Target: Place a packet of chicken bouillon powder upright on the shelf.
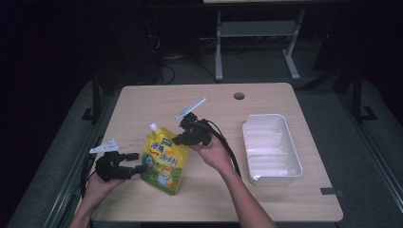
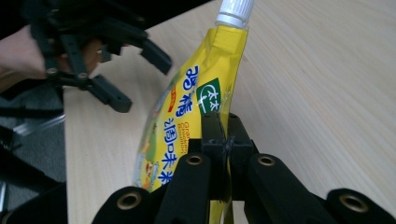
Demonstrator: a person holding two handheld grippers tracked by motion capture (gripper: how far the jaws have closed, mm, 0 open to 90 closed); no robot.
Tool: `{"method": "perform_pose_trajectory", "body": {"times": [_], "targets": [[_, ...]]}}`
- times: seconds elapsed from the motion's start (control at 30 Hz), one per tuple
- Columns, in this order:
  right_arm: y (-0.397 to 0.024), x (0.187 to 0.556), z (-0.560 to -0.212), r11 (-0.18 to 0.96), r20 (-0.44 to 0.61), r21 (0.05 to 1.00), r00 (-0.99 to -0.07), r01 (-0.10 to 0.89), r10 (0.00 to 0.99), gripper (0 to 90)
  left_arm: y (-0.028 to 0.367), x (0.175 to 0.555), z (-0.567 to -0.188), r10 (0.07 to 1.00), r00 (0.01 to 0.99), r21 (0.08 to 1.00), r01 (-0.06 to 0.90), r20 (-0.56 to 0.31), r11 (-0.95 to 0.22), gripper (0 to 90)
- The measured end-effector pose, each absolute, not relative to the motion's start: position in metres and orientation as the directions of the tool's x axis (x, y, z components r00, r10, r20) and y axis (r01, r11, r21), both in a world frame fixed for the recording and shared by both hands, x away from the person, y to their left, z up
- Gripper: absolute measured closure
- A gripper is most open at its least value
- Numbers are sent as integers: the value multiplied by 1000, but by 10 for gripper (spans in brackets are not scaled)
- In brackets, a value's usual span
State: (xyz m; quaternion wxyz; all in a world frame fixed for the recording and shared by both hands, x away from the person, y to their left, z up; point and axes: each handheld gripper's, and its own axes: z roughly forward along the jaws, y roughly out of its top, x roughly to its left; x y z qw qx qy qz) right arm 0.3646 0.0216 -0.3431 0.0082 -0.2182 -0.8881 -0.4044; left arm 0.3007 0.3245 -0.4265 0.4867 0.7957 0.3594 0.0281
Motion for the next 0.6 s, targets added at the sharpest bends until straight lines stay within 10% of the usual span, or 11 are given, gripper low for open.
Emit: {"method": "perform_pose_trajectory", "body": {"times": [0.33,0.6], "targets": [[46,331,-307,673,56,716,-977,183,206,893,326,297,-424,479,801,839,502,-359,-210,251],[53,321,-301,697,15,709,-989,112,144,891,323,295,-424,405,838,848,479,-364,-229,498]]}}
